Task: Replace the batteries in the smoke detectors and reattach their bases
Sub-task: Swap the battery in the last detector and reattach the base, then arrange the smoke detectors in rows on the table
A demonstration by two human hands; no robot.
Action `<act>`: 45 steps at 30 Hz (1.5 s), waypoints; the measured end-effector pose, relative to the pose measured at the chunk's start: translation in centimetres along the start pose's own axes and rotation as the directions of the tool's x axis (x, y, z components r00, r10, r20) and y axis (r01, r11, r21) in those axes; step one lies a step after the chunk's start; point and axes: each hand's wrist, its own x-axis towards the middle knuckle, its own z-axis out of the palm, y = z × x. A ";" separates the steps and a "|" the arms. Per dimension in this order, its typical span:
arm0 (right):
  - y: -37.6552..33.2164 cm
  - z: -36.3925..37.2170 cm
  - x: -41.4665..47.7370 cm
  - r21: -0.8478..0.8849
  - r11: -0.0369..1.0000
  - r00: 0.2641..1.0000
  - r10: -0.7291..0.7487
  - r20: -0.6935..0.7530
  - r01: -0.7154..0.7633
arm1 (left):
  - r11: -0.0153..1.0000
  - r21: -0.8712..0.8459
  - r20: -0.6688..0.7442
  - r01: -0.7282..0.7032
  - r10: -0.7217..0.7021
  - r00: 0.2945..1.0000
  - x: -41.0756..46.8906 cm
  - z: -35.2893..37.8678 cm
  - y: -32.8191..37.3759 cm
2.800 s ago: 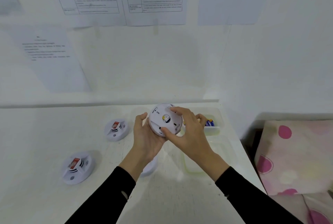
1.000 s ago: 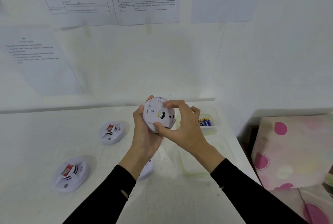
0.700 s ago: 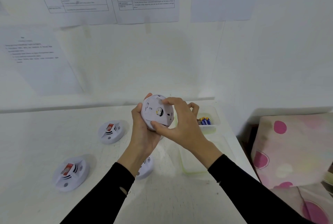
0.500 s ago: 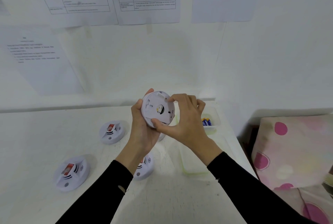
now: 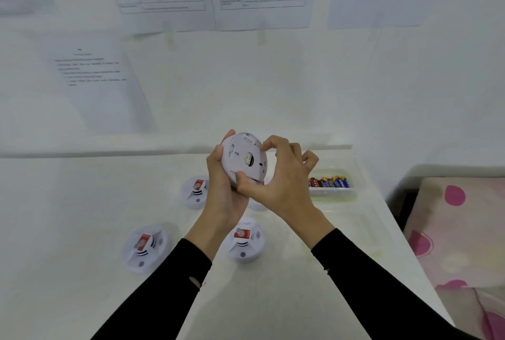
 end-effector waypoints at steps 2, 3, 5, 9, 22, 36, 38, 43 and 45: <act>-1.4 1.0 -0.1 0.023 0.999 0.999 0.042 0.031 -0.042 | 1.000 0.009 -0.013 0.020 -0.019 1.000 -0.2 -0.8 1.3; -2.2 1.6 -0.1 0.038 0.997 0.997 0.059 0.048 -0.061 | 1.000 0.015 -0.021 0.022 -0.022 1.000 -0.4 -1.2 2.0; -3.7 2.7 -0.1 0.077 0.991 0.992 0.102 0.079 -0.108 | 0.999 0.032 -0.037 0.016 -0.014 0.999 -0.5 -2.4 3.4; -6.8 5.0 -0.1 0.119 0.977 0.979 0.162 0.121 -0.176 | 0.995 0.101 -0.033 0.006 -0.003 0.999 -0.6 -5.1 6.5; -11.3 13.5 -0.3 0.393 0.592 0.674 0.379 0.634 -0.703 | 0.837 0.544 0.086 0.059 -0.125 0.988 1.2 -17.1 15.6; -10.5 24.3 -4.1 0.280 0.434 0.470 0.431 0.770 -0.856 | 0.181 0.982 0.021 -0.045 0.132 0.991 3.4 -29.4 14.7; -10.2 25.3 -4.4 0.262 0.494 0.492 0.420 0.763 -0.829 | 0.119 0.990 0.051 -0.071 0.167 0.985 4.2 -30.6 13.7; -9.9 27.2 -4.4 0.300 0.518 0.556 0.456 0.695 -0.801 | 0.091 0.990 0.102 -0.110 0.092 0.991 5.1 -31.8 13.0; -9.5 27.6 -4.4 0.316 0.522 0.566 0.437 0.698 -0.792 | 0.146 0.984 0.100 -0.104 0.036 0.994 5.2 -32.3 13.3</act>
